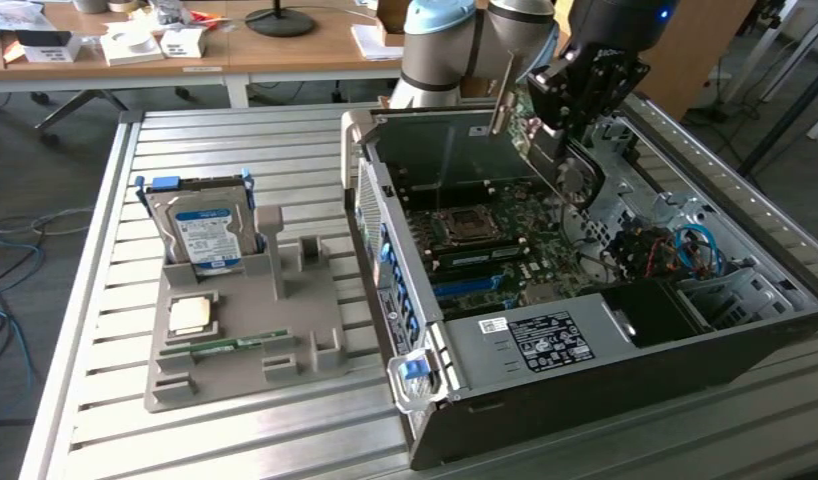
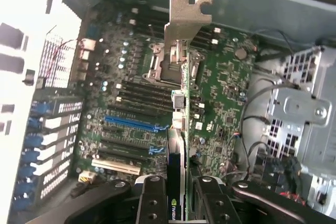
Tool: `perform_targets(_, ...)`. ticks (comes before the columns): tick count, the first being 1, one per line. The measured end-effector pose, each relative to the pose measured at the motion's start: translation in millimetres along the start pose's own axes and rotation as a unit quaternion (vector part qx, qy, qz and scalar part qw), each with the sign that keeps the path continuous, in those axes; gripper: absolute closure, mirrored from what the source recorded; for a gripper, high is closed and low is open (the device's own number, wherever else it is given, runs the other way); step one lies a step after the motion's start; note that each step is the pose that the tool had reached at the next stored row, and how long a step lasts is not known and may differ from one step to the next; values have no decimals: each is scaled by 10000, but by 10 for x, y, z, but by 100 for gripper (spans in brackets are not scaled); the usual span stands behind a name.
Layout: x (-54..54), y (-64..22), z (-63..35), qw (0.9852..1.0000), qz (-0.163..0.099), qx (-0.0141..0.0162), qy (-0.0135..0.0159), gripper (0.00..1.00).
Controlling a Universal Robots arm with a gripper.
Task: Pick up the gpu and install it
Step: 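Insert the gpu into the slot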
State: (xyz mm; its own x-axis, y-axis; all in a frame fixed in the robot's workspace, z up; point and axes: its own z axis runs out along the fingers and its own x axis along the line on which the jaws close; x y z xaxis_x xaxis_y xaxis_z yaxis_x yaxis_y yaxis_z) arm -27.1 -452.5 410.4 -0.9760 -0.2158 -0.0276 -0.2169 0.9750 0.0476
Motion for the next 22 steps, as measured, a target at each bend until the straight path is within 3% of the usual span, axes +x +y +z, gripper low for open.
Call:
perform_targets(5, 0, 0, 4, 9990, -457, -13, 22, 74)
perform_targets(10, 0, 0, 7, 9959, -905, -26, 43, 74)
perform_targets(16, 0, 0, 12, 9895, -1445, -40, 69, 74)
perform_targets(22, 1, -1, 18, 9801, -1983, -56, 94, 74)
